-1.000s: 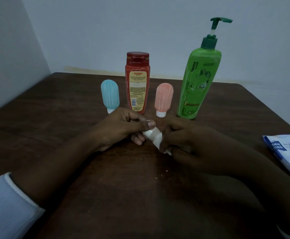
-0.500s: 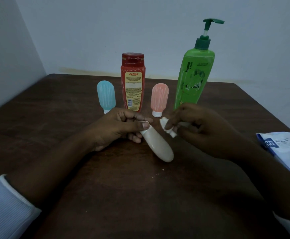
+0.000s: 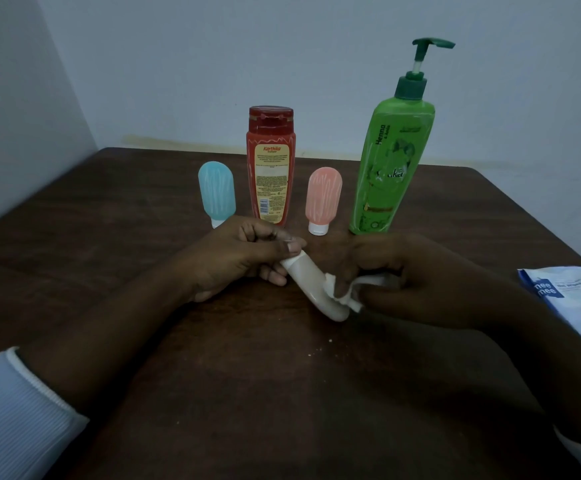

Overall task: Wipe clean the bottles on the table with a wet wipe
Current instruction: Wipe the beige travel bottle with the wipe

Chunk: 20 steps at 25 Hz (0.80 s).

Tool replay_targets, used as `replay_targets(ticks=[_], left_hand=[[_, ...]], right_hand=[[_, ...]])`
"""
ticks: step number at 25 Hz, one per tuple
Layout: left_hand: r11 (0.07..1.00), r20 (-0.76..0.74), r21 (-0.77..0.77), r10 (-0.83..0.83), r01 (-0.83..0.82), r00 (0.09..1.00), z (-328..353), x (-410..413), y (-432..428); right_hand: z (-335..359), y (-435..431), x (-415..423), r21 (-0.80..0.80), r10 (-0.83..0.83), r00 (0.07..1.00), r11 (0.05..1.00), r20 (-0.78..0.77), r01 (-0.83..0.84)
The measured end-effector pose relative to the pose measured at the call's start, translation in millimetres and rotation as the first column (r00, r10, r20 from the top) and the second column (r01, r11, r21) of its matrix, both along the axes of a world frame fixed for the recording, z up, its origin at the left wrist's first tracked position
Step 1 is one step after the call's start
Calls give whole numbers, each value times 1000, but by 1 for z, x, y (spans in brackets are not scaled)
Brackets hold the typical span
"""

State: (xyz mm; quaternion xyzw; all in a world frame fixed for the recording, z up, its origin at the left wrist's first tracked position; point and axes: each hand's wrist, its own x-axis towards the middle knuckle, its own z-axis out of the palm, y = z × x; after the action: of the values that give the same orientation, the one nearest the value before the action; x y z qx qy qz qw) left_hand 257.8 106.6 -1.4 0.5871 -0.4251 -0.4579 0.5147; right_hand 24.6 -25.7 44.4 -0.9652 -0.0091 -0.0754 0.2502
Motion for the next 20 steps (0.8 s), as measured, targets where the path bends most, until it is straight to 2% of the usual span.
replay_targets(ticks=[1, 3, 7, 10, 13, 16, 18, 20], left_hand=[[1000, 4, 2, 7, -7, 1000, -1, 0, 0], [1000, -19, 3, 28, -28, 999, -2, 1, -1], [996, -136, 10, 86, -85, 987, 0, 3, -1], [994, -183, 4, 112, -114, 977, 1, 4, 0], [992, -178, 1, 122, -124, 976, 1, 3, 0], [990, -207, -1, 135, -139, 969, 2, 4, 1], [991, -220, -9, 130, -136, 967, 2, 4, 1], [991, -228, -21, 120, -129, 966, 2, 5, 1]], right_hand=[[-1, 2, 2, -14, -6, 1000, 1000, 31, 7], [-5, 4, 4, -83, 12, 1000, 996, -3, -12], [-5, -3, 2, -120, -42, 998, 992, -42, 36], [-2, -7, 0, -191, -82, 994, 977, 66, 93], [0, -3, -2, -88, -104, 975, 988, 198, 123], [-4, 7, 2, -81, -49, 990, 995, 131, 61], [-7, 2, 3, -133, -82, 992, 987, 91, 94], [-8, -7, 3, -187, -143, 980, 968, 139, 167]])
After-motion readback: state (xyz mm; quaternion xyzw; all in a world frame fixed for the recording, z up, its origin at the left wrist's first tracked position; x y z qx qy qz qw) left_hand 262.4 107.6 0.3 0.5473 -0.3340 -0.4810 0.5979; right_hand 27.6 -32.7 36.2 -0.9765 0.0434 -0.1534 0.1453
